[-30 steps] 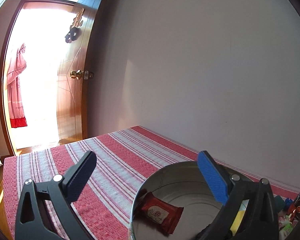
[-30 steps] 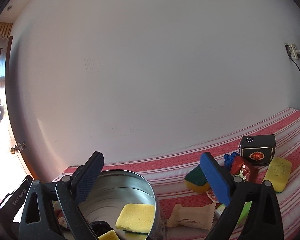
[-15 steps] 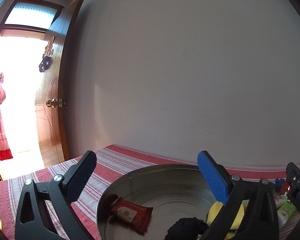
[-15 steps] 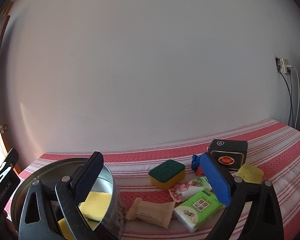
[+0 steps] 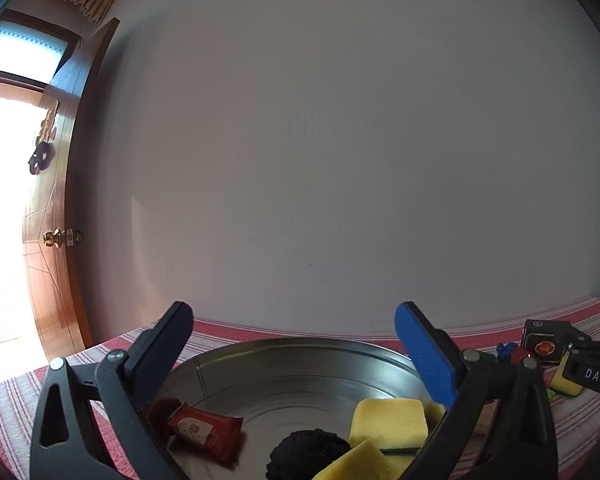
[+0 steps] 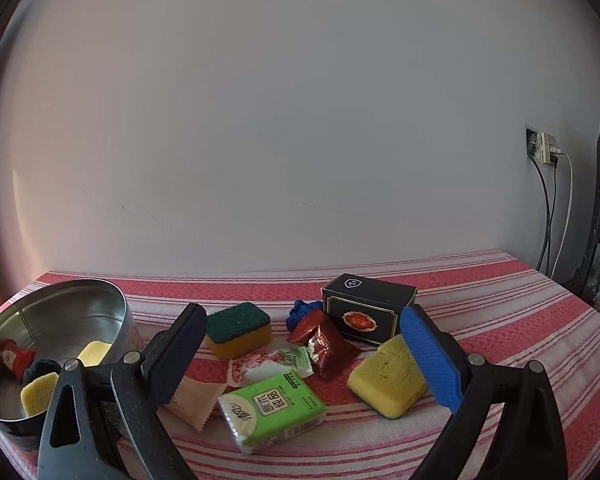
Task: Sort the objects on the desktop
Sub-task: 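Withdraw both tools from the tin toward the remaining objects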
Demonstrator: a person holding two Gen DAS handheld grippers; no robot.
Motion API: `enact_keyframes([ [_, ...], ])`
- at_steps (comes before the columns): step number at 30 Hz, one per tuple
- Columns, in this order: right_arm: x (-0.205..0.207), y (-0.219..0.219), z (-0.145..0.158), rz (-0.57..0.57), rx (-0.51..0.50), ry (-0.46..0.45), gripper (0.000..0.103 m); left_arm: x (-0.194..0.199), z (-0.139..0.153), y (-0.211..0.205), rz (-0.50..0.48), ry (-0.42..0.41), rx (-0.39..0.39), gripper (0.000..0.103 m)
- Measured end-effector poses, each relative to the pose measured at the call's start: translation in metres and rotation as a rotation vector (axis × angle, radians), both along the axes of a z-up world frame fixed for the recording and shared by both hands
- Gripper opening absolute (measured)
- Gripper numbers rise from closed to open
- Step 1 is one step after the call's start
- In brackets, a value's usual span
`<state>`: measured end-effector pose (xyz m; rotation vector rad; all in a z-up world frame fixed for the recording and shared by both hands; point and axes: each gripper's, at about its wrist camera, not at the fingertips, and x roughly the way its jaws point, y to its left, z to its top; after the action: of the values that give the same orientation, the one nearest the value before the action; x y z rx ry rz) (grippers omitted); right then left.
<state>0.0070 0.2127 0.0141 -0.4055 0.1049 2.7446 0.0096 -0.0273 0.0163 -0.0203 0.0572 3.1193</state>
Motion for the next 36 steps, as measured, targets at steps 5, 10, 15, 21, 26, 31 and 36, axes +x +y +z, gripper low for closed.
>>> enact_keyframes([
  [5, 0.015, 0.025, 0.003, -0.024, 0.033, -0.018, 0.099, 0.012, -0.002, 0.022, -0.081, 0.047, -0.099, 0.102],
  [10, 0.023, 0.045, 0.004, 0.045, -0.008, -0.033, 0.099, 0.024, -0.008, 0.044, -0.161, 0.064, -0.176, 0.102],
  [15, 0.01, 0.035, -0.003, 0.195, -0.021, -0.112, 0.099, 0.028, -0.006, 0.052, -0.202, 0.075, -0.227, 0.102],
  [21, -0.018, 0.011, -0.015, 0.342, 0.006, -0.278, 0.099, 0.03, -0.004, 0.053, -0.246, 0.066, -0.236, 0.102],
  [26, -0.038, 0.006, -0.029, 0.391, -0.011, -0.404, 0.099, 0.027, -0.005, 0.056, -0.249, 0.041, -0.236, 0.102],
  [31, -0.054, -0.002, -0.045, 0.435, -0.007, -0.522, 0.099, 0.025, -0.007, 0.057, -0.257, 0.022, -0.23, 0.102],
  [36, -0.064, -0.004, -0.056, 0.46, -0.026, -0.598, 0.074, 0.021, -0.009, 0.058, -0.261, 0.004, -0.226, 0.102],
])
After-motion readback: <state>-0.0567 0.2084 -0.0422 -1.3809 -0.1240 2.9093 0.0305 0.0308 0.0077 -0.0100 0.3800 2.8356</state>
